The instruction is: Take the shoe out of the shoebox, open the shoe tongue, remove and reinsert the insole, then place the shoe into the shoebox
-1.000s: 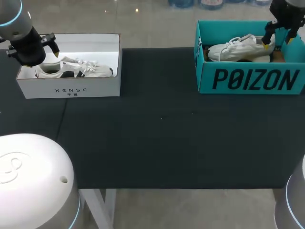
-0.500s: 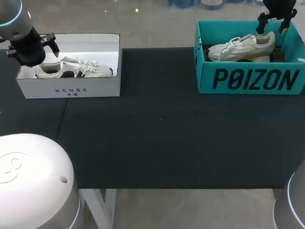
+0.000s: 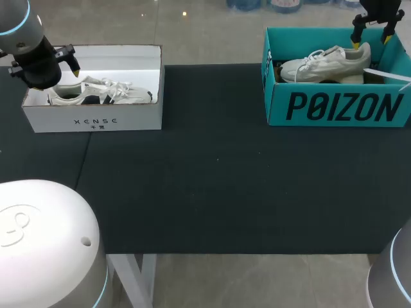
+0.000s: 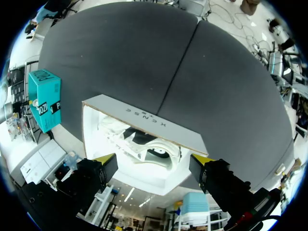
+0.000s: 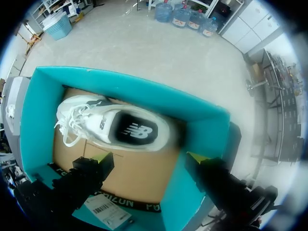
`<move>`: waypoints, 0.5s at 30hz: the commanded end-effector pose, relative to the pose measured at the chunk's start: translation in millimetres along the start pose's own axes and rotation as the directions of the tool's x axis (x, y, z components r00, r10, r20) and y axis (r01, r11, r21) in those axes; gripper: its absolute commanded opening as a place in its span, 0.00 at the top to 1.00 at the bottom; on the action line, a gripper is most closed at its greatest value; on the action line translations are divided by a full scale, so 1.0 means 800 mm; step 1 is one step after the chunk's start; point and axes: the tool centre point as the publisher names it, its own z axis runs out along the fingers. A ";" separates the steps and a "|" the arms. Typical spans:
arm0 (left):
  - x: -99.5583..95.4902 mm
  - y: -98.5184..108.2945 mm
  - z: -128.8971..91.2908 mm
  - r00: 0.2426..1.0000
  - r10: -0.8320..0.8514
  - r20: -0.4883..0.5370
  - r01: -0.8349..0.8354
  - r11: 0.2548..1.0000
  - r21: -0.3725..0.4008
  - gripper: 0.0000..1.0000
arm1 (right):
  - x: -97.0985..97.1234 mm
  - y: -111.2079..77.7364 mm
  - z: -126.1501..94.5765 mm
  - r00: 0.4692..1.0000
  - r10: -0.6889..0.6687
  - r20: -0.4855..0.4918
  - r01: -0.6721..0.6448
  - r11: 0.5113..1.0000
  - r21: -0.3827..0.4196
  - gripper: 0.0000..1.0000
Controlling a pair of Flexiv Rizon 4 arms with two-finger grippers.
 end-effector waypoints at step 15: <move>0.000 0.000 -0.001 1.000 0.001 0.000 -0.001 1.000 0.000 0.00 | -0.022 0.017 0.042 1.000 0.016 -0.018 -0.015 0.996 0.091 0.00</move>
